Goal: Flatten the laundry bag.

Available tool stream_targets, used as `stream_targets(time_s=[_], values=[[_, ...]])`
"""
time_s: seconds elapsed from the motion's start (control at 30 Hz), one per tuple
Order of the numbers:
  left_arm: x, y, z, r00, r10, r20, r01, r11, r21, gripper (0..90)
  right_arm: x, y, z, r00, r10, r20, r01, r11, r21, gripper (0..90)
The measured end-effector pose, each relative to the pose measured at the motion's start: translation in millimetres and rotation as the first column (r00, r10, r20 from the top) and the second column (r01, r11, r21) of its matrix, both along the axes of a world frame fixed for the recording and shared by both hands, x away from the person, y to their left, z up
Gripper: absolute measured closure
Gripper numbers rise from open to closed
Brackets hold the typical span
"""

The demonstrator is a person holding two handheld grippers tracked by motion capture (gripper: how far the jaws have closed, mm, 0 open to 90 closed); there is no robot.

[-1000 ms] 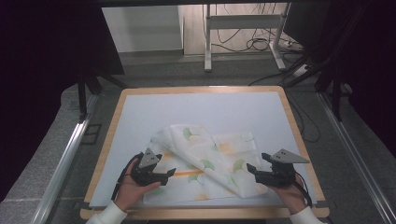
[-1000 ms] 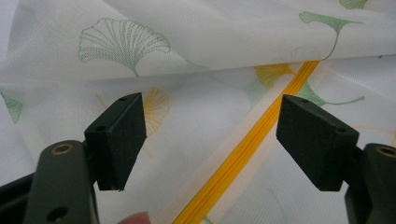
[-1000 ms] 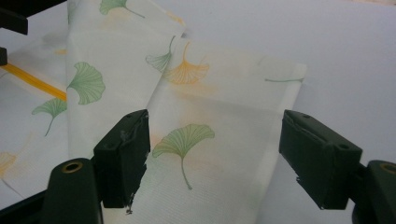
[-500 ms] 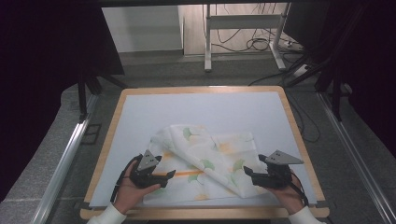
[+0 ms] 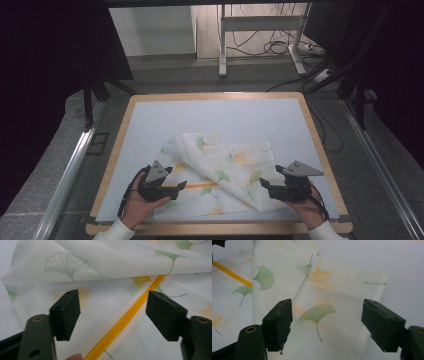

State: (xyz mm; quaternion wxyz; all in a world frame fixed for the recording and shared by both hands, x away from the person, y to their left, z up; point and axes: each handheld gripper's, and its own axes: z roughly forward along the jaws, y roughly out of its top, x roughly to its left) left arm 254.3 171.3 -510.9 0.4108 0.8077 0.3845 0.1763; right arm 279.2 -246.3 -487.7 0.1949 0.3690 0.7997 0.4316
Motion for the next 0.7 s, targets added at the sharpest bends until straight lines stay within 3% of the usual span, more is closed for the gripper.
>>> stream_targets(time_s=[0.03, 0.17, 0.2, 0.27, 0.37, 0.43, 0.5, 0.7], values=[[-0.8, 1.2, 0.3, 1.0, 0.001, -0.002, -0.001, 1.0, -0.001, 33.3, 0.0, 0.0, 0.0, 1.0, 0.0, 0.0, 0.0, 1.0, 0.0, 25.7], [-3.2, 6.0, 2.6, 0.9997, -0.006, -0.022, 0.005, 0.9998, -0.021, 51.0, 2.0, 3.8, -0.7, 0.9999, 0.013, 0.0, -0.013, 1.0, -0.005, 26.6], [-3.4, 6.8, 3.3, 0.9995, -0.014, -0.03, 0.013, 0.9995, -0.029, 51.0, 1.9, 4.9, -1.0, 0.9999, 0.017, -0.002, -0.017, 1.0, -0.007, 26.7], [-3.2, 7.5, 4.5, 0.9987, -0.034, -0.039, 0.033, 0.9989, -0.033, 66.3, 1.1, 7.3, -0.7, 0.9997, 0.026, -0.001, -0.026, 1.0, -0.01, 26.9], [-2.1, 7.2, 4.5, 0.9973, -0.056, -0.047, 0.055, 0.9979, -0.035, 73.2, 0.2, 8.8, -0.2, 0.9996, 0.028, 0.003, -0.028, 1.0, -0.01, 27.0], [-1.0, 6.7, 4.7, 0.9953, -0.074, -0.061, 0.072, 0.9967, -0.038, 83.0, -0.4, 10.4, -0.4, 0.9995, 0.031, 0.001, -0.031, 0.999, -0.012, 27.0], [-0.5, 5.6, 4.8, 0.9928, -0.093, -0.076, 0.091, 0.9952, -0.037, 85.4, -1.6, 12.2, -0.4, 0.9993, 0.036, -0.002, -0.036, 0.999, -0.015, 27.3], [-0.9, 2.0, 3.7, 0.9931, -0.094, -0.069, 0.093, 0.9955, -0.019, 88.5, -4.9, 23.2, 6.5, 0.9972, 0.074, -0.011, -0.075, 0.997, -0.021, 30.9]])
